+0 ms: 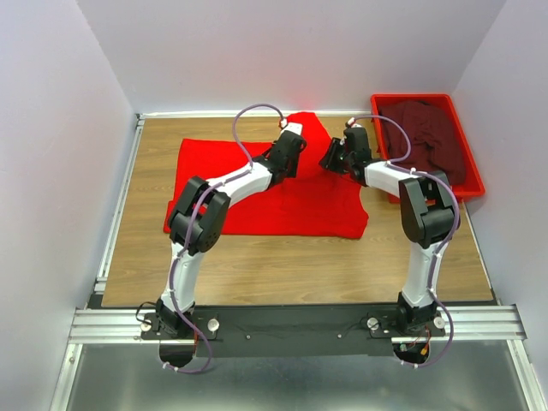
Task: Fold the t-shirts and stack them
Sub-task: Fold the tshirt
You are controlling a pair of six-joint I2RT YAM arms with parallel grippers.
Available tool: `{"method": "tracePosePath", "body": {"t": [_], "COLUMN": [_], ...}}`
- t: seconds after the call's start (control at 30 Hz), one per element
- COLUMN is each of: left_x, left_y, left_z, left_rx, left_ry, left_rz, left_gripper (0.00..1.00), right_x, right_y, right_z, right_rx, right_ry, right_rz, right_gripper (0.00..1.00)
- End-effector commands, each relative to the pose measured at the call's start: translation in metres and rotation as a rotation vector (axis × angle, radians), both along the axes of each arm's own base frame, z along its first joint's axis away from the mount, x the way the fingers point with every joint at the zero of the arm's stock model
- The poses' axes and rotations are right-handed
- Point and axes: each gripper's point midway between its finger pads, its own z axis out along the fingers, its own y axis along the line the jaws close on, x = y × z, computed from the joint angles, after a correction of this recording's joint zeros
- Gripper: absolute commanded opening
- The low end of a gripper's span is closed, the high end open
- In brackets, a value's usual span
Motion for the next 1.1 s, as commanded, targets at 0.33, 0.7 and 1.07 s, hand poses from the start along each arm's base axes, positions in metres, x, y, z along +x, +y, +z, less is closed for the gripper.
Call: {"method": "tracePosePath", "body": {"t": [0.33, 0.7, 1.07], "left_x": [0.005, 0.012, 0.013], "left_y": [0.003, 0.004, 0.001], "left_z": [-0.028, -0.035, -0.044], "left_rx": [0.036, 0.035, 0.025], "left_ry": [0.061, 0.071, 0.091], "left_rz": [0.002, 0.004, -0.003], "left_gripper": [0.45, 0.38, 0.36], "right_x": [0.000, 0.006, 0.011], "right_y": [-0.007, -0.002, 0.005], "right_z": [-0.026, -0.028, -0.031], "right_rx": [-0.048, -0.040, -0.019], "right_ry": [0.060, 0.065, 0.073], "right_rz": [-0.036, -0.024, -0.004], "right_gripper": [0.45, 0.45, 0.45]}}
